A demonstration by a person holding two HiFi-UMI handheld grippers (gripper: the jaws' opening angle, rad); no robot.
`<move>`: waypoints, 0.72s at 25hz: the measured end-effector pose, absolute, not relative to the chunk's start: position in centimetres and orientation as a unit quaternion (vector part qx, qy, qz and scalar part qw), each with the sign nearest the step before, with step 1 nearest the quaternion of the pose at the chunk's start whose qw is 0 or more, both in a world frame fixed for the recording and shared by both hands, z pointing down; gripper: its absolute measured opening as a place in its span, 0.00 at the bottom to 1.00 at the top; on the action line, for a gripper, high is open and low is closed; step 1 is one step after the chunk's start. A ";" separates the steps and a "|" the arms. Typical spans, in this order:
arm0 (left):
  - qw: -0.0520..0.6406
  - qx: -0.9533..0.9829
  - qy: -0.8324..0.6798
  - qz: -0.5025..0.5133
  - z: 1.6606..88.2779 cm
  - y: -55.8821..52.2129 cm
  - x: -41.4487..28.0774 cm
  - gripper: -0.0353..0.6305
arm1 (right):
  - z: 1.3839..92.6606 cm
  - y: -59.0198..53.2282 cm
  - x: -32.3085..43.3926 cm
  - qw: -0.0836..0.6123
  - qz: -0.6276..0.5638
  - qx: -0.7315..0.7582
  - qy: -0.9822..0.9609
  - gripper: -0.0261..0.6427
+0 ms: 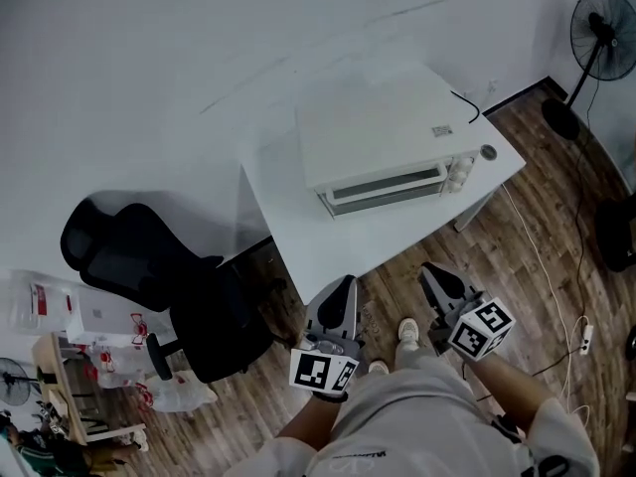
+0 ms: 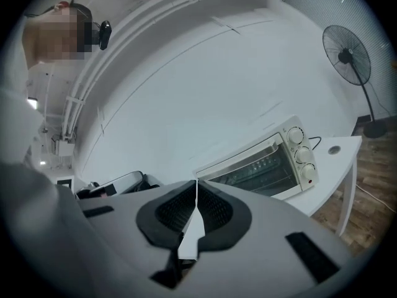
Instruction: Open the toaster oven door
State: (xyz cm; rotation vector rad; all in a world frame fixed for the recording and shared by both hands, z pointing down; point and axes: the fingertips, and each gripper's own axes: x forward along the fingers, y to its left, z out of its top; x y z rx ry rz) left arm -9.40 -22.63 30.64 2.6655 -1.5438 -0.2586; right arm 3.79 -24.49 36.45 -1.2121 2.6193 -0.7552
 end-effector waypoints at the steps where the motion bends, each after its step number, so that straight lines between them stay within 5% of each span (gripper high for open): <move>1: 0.026 0.861 -0.501 -0.082 30.7 -23.4 -9.0 0.07 | 36.8 -25.4 3.9 0.084 -0.262 -0.400 0.874 0.07; 18: 0.010 0.858 -0.509 -0.060 32.7 -33.7 -4.6 0.07 | 43.8 -38.3 3.4 0.252 -0.475 -0.336 0.774 0.07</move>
